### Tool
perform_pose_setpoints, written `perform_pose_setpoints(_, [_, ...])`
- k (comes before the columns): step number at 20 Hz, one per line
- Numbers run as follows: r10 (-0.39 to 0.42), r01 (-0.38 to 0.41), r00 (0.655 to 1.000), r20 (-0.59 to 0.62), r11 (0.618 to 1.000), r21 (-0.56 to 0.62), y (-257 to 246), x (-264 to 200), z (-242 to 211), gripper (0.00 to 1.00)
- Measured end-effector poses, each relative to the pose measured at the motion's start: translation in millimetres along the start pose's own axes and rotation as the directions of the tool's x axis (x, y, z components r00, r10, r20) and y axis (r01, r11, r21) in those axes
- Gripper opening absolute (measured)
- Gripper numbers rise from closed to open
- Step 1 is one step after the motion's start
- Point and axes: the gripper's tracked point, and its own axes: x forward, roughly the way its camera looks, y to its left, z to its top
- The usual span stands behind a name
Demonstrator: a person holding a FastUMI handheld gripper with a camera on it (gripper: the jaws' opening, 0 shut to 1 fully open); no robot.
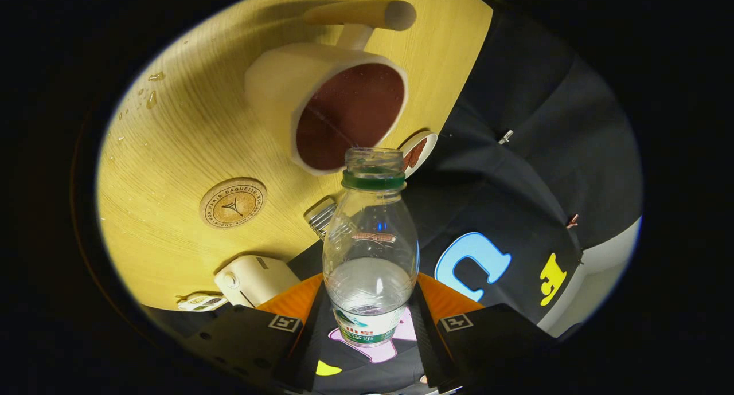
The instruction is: Take the bottle from table, then pour the juice into the cup, finally place the bottle on the coaster
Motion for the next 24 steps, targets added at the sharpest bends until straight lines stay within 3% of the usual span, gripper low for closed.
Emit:
perform_pose_setpoints(15, [0.001, -0.001, 1.0, -0.005, 1.0, -0.03, -0.7, -3.5, -1.6, 0.73])
perform_pose_setpoints(24, [0.014, -0.014, 1.0, -0.018, 1.0, 0.018, -0.4, -11.9, -2.8, 0.73])
